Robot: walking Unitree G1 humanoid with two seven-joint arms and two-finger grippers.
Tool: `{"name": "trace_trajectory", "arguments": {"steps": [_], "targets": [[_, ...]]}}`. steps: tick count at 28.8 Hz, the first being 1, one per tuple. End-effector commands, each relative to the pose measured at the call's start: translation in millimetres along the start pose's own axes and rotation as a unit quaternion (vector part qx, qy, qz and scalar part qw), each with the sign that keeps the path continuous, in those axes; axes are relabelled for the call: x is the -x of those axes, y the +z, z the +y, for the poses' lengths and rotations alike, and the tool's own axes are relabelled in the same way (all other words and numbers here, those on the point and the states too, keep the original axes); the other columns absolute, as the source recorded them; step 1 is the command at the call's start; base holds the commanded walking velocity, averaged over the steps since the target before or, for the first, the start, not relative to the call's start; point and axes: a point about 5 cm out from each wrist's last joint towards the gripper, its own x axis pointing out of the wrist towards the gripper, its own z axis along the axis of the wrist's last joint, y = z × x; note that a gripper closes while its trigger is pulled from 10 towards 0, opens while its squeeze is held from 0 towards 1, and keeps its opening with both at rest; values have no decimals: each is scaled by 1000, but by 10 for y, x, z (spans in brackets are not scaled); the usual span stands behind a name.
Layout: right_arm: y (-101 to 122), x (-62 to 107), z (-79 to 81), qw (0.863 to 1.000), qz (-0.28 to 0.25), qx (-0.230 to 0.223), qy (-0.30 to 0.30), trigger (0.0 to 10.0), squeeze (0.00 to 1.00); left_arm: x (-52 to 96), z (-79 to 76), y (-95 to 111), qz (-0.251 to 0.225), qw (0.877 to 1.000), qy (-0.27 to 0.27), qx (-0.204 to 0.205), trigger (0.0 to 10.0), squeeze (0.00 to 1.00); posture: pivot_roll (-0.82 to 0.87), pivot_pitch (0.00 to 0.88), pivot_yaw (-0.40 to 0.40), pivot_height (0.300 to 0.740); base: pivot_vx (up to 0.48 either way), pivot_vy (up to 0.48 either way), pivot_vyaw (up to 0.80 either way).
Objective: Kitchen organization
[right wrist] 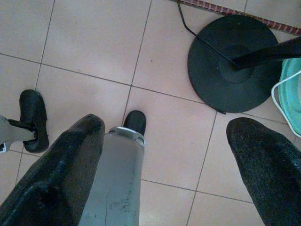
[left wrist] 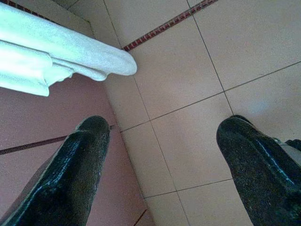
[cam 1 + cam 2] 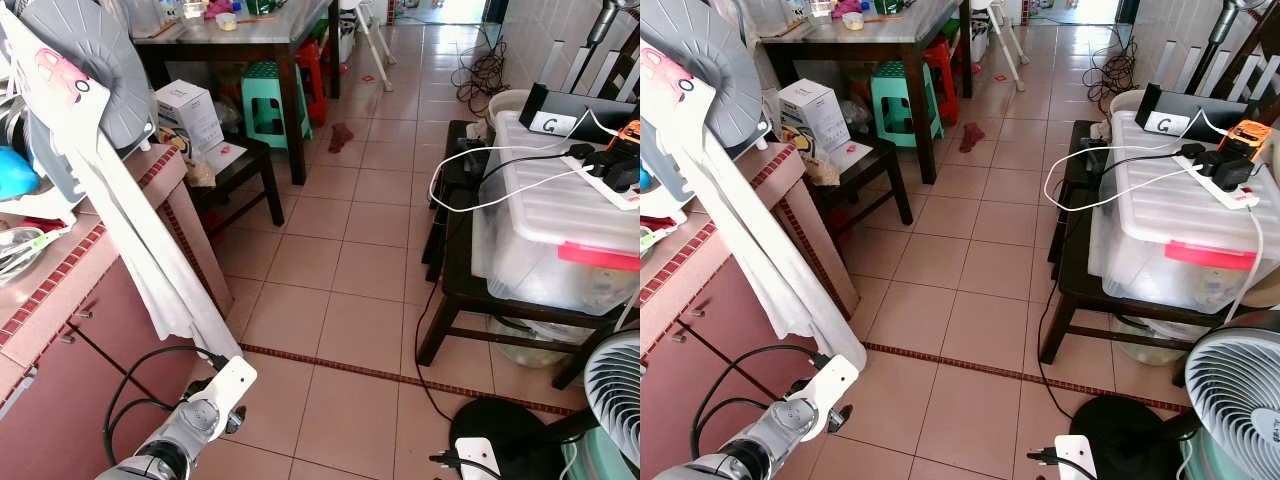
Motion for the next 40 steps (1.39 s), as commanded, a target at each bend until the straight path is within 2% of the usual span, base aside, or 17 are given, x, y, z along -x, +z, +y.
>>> {"name": "trace_trajectory", "arguments": {"steps": [1,6,7,8,12,14,16,17,19,21,24,27,28,31,32,34,40], "targets": [[635,-91,61,981,-48,-187,-2,10000,0,-34,-238,617,-81,949,-99,287,10000,0,3,0,29,740,0,0,0],[635,-91,61,981,-48,-187,-2,10000,0,-34,-238,617,-81,949,-99,287,10000,0,3,0,29,740,0,0,0],[501,-85,50,990,-23,-140,17,10000,0,-41,-269,495,-56,971,-83,218,10000,0,-2,0,4,740,0,0,0],[448,-81,47,993,-14,-118,25,10000,0,-43,-287,441,-44,977,-77,196,10000,0,-8,0,7,740,0,0,0],[473,-82,42,992,-19,-121,29,10000,0,-43,-282,452,-46,976,-77,199,10000,0,-3,0,3,740,0,0,0],[523,-84,37,984,-27,-170,48,10000,0,-39,-242,517,-66,977,-72,189,10000,0,0,0,3,740,0,0,0],[611,-81,-72,985,-58,-164,17,10000,0,-31,-172,594,-95,971,-60,209,10000,0,-1,0,5,740,0,0,0],[642,-73,-157,982,-75,-171,7,10000,0,-26,-127,628,-109,963,-56,240,10000,0,-1,0,5,740,0,0,0],[588,-70,-223,991,-57,-122,-11,10000,0,-23,-87,637,-112,965,-52,233,10000,0,1,0,4,740,0,0,0],[530,-66,-236,992,-47,-113,-7,10000,0,-26,-95,616,-102,974,-47,198,10000,0,0,0,6,740,0,0,0],[445,-67,-101,996,-37,-77,9,10000,0,-29,-160,603,-102,979,-47,172,10000,0,-2,0,8,740,0,0,533],[381,-64,-17,998,-27,-46,24,10000,0,-26,-123,604,-104,982,-41,150,10000,0,0,0,9,740,0,0,800],[374,-64,1,998,-27,-46,27,10000,0,-25,-117,603,-105,980,-41,162,10000,0,0,0,7,740,0,0,800],[358,-62,32,999,-25,-28,33,10000,0,-20,-121,617,-119,983,-31,137,10000,0,3,0,4,740,0,0,800],[358,-62,35,999,-25,-28,34,10000,0,-25,-127,569,-105,990,-16,97,10000,0,1,0,4,740,0,0,800],[368,-63,40,999,-27,-20,34,10000,0,-29,-194,493,-92,989,-45,103,10000,0,-3,0,5,740,0,0,800],[360,-62,50,999,-26,-17,36,10000,0,-30,-202,404,-79,991,-43,101,10000,0,-2,0,6,740,0,0,800]]}}
